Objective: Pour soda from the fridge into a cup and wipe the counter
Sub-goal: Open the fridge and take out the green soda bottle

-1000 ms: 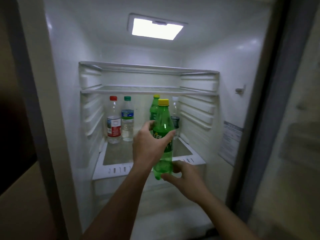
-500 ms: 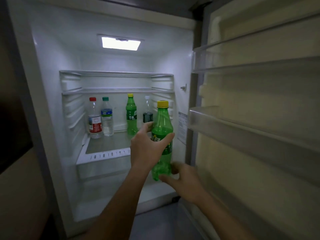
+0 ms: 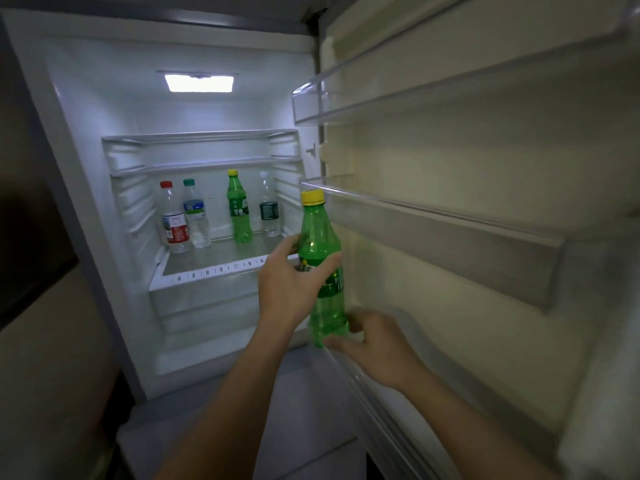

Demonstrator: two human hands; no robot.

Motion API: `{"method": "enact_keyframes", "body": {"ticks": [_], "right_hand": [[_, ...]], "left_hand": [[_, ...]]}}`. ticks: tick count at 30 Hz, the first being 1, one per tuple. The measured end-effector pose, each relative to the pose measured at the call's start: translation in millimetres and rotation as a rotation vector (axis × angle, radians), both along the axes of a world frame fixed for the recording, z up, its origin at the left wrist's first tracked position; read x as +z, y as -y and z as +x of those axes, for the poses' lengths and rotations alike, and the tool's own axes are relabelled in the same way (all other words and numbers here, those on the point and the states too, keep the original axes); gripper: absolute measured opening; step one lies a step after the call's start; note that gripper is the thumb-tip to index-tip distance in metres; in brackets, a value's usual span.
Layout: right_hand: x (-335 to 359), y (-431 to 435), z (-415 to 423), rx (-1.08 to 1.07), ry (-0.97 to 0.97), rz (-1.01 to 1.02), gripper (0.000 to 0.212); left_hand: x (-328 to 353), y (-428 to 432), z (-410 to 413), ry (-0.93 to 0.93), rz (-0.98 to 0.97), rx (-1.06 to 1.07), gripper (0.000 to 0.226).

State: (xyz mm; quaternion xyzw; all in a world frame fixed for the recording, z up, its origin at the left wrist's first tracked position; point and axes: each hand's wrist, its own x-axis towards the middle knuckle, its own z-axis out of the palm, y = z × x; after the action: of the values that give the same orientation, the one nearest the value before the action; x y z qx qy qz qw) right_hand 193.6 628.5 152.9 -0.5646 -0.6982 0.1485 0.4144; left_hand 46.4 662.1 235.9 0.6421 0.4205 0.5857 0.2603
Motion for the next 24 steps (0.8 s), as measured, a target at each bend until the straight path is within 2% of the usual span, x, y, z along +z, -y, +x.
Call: {"method": "enact_keyframes", "body": {"ticks": [7,15,24], "right_hand": [[-5,38,20,-0.094,0.0,-0.042,0.044],[-20,74,35,-0.36,0.016,-0.039,0.058],[-15,156,46,-0.621,0.07,-0.019,0.048]], "left_hand": [[-6,20,14,0.025,0.01,-0.116,0.047],[-12,39,38,-0.003,0.057,-0.339,0.054],[-13,86,84,0.023,0.092,-0.579,0.05]]}}
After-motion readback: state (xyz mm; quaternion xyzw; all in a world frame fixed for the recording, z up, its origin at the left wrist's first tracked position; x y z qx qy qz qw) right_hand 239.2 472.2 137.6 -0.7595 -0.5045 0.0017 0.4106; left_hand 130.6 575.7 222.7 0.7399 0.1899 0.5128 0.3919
